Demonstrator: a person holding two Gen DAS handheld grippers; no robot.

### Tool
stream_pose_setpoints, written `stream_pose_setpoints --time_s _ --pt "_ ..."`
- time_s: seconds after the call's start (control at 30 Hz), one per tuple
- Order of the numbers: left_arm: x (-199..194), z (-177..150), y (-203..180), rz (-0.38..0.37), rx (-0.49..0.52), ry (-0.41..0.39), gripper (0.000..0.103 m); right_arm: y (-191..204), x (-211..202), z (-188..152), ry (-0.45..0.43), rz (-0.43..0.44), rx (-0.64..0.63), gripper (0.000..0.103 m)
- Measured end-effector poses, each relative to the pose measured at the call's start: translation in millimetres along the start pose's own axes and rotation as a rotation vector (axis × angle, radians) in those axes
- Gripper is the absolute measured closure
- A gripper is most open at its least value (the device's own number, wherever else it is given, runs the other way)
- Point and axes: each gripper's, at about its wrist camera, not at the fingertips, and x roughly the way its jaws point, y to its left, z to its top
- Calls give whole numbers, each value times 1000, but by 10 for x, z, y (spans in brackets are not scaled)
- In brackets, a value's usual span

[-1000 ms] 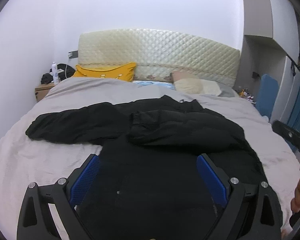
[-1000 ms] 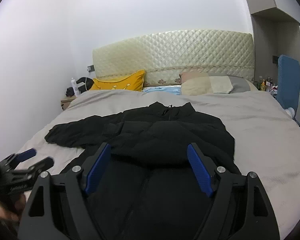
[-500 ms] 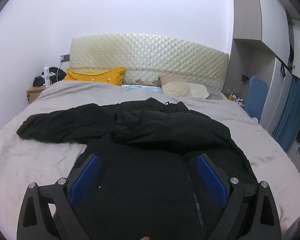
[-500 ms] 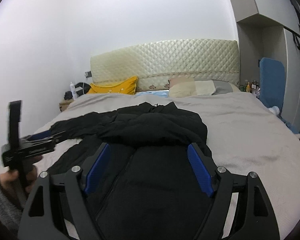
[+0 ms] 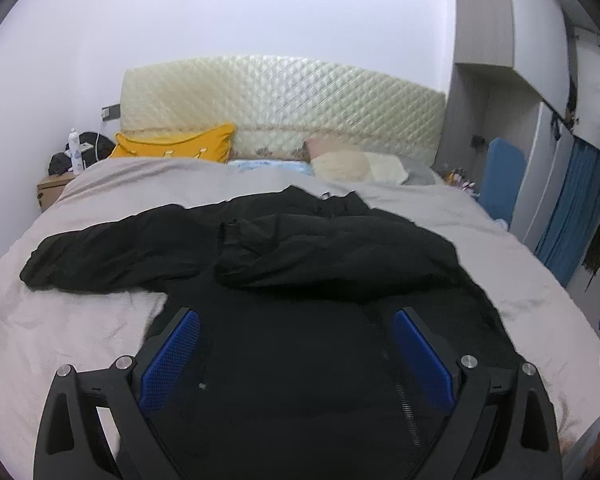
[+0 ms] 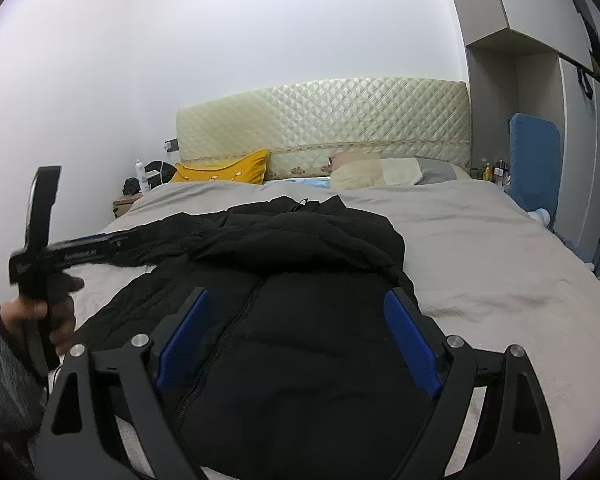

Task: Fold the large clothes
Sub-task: 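Grasp the cuff of the other sleeve with the left gripper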

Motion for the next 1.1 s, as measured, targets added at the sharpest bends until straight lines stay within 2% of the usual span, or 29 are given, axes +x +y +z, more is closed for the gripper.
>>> stream_pose_setpoints --time_s 0.1,0.17,0.3,0.4,0.5,0.63,0.8,1.0,1.1 --pt "49 202 322 -43 -86 53 4 23 54 -28 10 -9 -12 15" --pt "27 354 596 -60 -129 51 4 34 108 -40 25 -15 -14 15" --pt "-19 572 1145 -11 -125 8 4 12 253 -52 24 -23 5 14" --pt "96 671 1546 12 -126 63 4 26 324 -46 24 -16 21 14" --pt "247 670 1994 46 -169 106 4 99 359 -63 24 -18 5 14" --pt "464 527 2700 41 -318 133 4 188 429 -111 64 -22 -23 14" --pt "840 133 3676 45 -573 179 4 216 628 -53 83 -52 18 11" --pt "1320 -314 4595 27 -810 185 6 244 990 -15 134 -115 59 6" --pt "1589 -439 4918 6 -891 178 8 226 1148 -17 160 -146 79 6"
